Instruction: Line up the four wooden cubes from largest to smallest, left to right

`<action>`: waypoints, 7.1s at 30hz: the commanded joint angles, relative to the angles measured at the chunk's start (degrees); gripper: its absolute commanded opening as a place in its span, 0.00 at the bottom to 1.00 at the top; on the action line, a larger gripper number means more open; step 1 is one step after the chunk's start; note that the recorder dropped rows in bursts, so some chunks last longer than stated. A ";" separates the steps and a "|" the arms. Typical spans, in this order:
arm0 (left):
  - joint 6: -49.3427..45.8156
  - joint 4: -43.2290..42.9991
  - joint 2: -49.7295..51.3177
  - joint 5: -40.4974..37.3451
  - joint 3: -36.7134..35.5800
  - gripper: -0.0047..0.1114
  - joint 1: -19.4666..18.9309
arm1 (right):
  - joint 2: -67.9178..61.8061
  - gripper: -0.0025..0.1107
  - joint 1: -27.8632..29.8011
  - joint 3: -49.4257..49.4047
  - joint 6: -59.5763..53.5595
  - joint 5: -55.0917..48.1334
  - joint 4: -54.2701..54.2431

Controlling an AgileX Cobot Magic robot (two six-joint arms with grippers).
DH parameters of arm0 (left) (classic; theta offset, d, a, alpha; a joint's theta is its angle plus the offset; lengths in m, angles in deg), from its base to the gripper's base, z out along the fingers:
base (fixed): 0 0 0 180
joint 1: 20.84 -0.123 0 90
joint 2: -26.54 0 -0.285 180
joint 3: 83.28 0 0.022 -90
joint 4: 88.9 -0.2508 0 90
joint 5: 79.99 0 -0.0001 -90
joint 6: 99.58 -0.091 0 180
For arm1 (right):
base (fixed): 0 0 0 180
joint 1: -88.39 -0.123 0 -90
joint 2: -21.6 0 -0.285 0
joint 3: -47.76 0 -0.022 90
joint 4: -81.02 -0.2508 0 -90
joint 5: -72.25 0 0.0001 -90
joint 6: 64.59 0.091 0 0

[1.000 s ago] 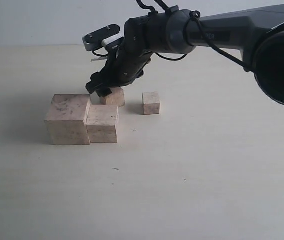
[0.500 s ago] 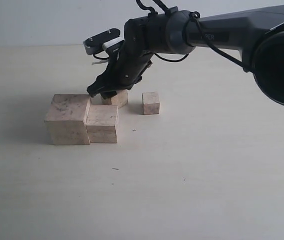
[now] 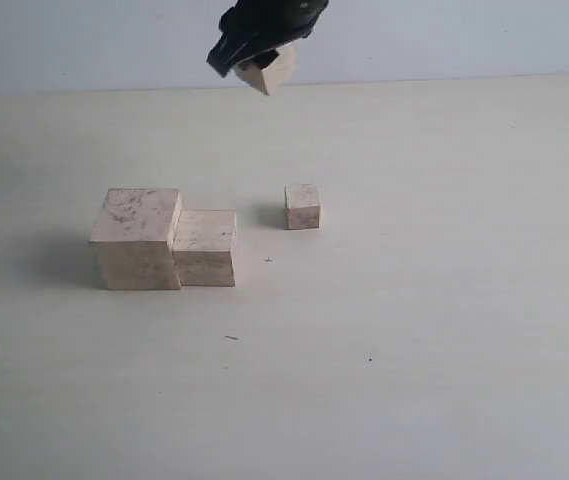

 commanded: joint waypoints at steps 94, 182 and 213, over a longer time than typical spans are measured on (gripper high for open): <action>-0.24 0.49 -0.36 0.56 -0.19 0.04 0.27 | -4.63 0.59 11.00 -15.30 -51.97 -13.18 -33.86; -0.24 0.49 -0.36 0.56 -0.19 0.04 0.27 | 0.27 0.38 9.77 -15.37 -10.07 -0.07 -35.00; -0.24 0.49 -0.36 0.56 -0.19 0.04 0.27 | -8.03 0.58 4.28 -14.91 25.59 7.78 -10.37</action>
